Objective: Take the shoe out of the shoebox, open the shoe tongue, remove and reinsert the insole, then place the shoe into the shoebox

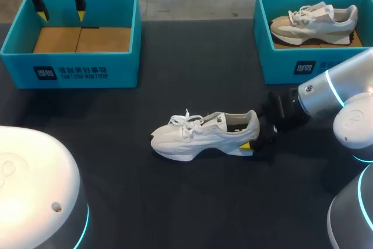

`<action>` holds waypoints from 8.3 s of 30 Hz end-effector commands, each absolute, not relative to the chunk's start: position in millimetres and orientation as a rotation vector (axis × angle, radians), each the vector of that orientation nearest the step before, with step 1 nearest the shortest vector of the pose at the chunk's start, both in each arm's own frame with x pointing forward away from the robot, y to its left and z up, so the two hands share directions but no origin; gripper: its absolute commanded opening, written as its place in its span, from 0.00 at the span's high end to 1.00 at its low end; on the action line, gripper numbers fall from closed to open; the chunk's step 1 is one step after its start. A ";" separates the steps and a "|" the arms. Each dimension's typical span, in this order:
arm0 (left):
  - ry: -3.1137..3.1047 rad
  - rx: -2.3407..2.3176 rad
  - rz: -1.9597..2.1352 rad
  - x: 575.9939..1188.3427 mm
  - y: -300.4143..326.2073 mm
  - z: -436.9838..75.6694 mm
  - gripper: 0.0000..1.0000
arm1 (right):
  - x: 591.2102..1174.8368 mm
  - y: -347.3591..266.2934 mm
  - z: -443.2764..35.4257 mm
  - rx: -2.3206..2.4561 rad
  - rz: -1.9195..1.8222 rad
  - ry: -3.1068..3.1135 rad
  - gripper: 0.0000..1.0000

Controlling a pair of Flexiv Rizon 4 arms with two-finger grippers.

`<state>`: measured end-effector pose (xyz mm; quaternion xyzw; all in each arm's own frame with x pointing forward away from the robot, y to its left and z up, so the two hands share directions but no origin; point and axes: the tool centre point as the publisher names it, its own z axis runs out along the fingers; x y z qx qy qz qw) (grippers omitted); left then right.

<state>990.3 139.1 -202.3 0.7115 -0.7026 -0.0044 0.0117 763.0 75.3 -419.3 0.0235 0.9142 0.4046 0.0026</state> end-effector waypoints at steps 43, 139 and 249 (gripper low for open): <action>-2.133 2.246 -0.035 884.8 -45.8 -218.5 0.00 | 763.3 77.3 -420.3 0.073 1.268 2.868 1.00; -2.323 2.018 -0.060 757.4 -245.5 -331.7 0.00 | 763.3 77.3 -420.3 0.073 1.268 2.868 1.00; -2.037 2.082 -0.172 716.7 -101.5 -369.8 0.00 | 763.3 77.3 -420.3 0.073 1.268 2.868 1.00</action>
